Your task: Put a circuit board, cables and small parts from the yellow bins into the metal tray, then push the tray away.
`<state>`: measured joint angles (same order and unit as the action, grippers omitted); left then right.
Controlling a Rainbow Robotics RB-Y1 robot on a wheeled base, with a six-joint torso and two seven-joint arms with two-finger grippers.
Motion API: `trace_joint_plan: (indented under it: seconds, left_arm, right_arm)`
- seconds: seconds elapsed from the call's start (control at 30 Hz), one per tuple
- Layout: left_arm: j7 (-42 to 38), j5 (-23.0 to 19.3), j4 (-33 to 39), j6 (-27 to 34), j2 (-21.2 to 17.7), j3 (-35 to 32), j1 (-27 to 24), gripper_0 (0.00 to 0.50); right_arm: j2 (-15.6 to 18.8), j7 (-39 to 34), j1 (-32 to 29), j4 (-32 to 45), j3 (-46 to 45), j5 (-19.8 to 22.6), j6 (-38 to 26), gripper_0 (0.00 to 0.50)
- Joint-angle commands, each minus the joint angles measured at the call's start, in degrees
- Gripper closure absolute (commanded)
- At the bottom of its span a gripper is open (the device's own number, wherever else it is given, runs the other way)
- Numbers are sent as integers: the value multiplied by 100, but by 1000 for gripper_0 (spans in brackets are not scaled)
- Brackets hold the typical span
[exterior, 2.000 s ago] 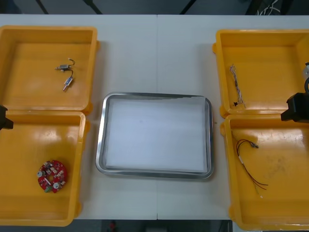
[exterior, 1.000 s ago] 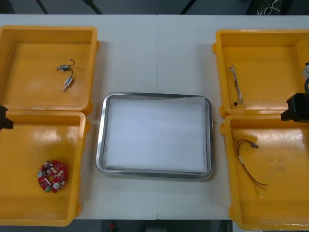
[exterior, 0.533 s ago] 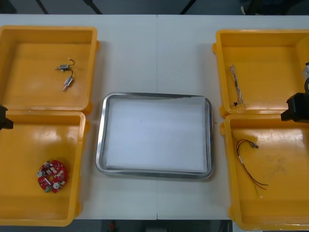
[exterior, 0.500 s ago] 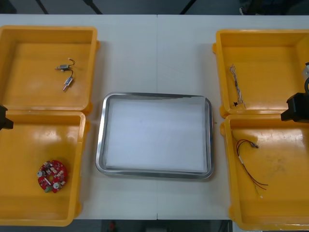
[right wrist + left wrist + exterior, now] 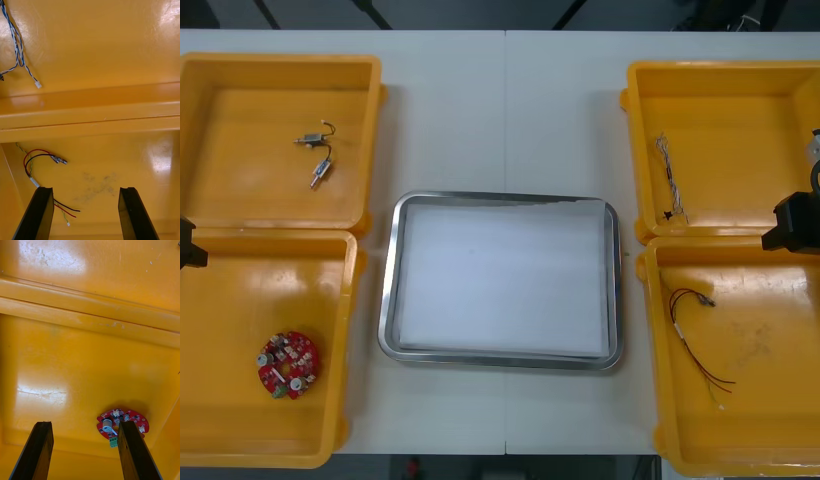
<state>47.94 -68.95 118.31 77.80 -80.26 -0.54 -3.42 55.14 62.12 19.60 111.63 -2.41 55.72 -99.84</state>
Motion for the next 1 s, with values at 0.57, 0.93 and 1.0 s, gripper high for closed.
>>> trace_joint_plan:
  seconds: [0.57,0.93,1.0]
  left_arm:
    - [541,48,78,-37,-262,-95,79,0]
    - [541,48,78,-37,-262,-95,79,0]
    - [541,48,78,-37,-262,-95,79,0]
  right_arm:
    - [-30,-95,-44,166,-163,-44,-26,0]
    - [-30,-95,-44,166,-163,-44,-26,0]
    - [-30,-95,-44,166,-163,-44,-26,0]
